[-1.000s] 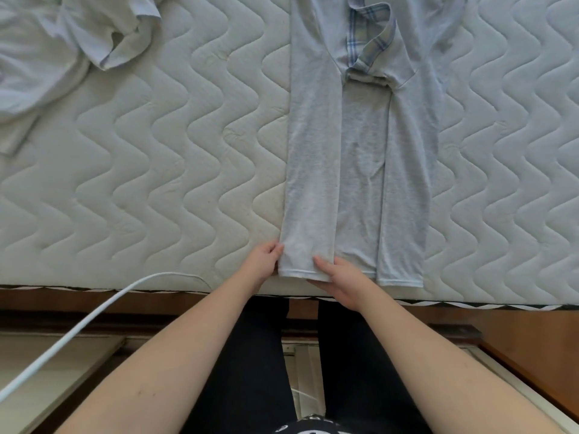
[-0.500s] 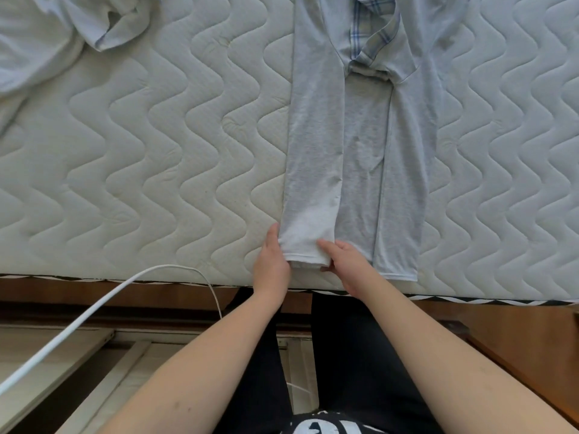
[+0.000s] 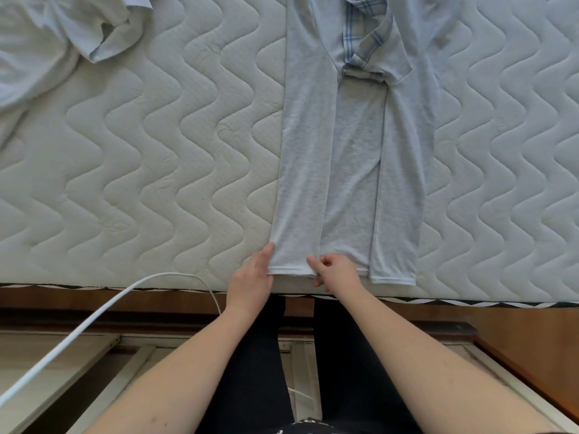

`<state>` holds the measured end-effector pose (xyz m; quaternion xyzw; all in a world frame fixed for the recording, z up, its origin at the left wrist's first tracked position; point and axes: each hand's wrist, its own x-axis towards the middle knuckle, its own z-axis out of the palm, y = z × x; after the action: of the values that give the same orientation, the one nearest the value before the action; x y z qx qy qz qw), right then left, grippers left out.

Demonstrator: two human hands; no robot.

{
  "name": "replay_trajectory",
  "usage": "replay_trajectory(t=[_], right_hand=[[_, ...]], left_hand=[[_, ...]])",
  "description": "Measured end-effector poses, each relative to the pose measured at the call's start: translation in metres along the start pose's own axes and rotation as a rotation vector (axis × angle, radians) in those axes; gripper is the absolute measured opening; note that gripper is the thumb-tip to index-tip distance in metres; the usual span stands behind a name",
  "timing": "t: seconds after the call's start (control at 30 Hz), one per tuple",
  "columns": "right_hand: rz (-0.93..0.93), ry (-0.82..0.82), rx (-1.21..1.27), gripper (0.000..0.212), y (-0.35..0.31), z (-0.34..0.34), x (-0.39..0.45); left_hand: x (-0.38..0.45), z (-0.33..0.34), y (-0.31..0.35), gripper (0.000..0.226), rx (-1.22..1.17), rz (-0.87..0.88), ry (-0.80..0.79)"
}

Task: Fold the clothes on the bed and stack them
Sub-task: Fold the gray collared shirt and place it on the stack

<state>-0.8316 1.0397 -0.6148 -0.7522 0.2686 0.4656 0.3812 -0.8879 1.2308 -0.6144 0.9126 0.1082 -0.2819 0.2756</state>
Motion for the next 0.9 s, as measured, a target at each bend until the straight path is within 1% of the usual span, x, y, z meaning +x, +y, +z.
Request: replay_trajectory(t=[0.07,0.17,0.27,0.33,0.4,0.47,0.53,0.6,0.63,0.7,0.8,0.83,0.9], right_hand=[[-0.009,0.022,-0.090,0.034,0.001,-0.001,0.002],[-0.017,0.044,-0.214,0.035,0.002,-0.005,0.004],[-0.005,0.026,-0.292,0.033,0.004,-0.012,0.006],[0.016,-0.002,-0.330,0.031,0.003,-0.016,0.007],[0.018,-0.009,-0.392,0.030,0.002,-0.020,0.008],[0.002,0.023,-0.440,0.029,0.001,-0.026,0.008],[-0.052,0.100,-0.398,0.027,-0.002,-0.032,0.009],[-0.163,0.210,-0.234,0.020,-0.011,-0.038,0.014],[-0.229,0.257,-0.152,0.017,-0.019,-0.041,0.018],[-0.332,0.302,-0.038,0.020,-0.043,-0.049,0.031],[-0.360,0.291,0.086,0.033,-0.085,-0.061,0.056],[-0.351,0.283,0.102,0.033,-0.097,-0.064,0.065],[-0.321,0.282,0.080,0.024,-0.113,-0.068,0.082]], left_hand=[[-0.003,0.000,0.000,0.070,0.025,0.032,0.008],[-0.005,0.005,-0.001,0.077,0.159,0.126,0.051],[-0.006,0.009,-0.004,0.078,0.232,0.137,-0.004],[-0.007,0.011,-0.006,0.071,0.225,0.125,-0.025],[-0.003,0.009,-0.003,0.057,0.143,0.076,-0.025],[0.007,0.002,0.005,0.041,0.047,-0.001,0.035],[0.024,-0.008,0.016,0.033,-0.043,-0.045,0.131],[0.050,-0.022,0.030,0.031,-0.151,-0.046,0.212],[0.065,-0.029,0.037,0.032,-0.201,-0.055,0.228],[0.099,-0.042,0.052,0.038,-0.296,-0.117,0.214],[0.150,-0.059,0.072,0.041,-0.392,-0.243,0.148],[0.164,-0.065,0.076,0.039,-0.378,-0.264,0.115],[0.185,-0.076,0.078,0.028,-0.291,-0.265,0.051]])
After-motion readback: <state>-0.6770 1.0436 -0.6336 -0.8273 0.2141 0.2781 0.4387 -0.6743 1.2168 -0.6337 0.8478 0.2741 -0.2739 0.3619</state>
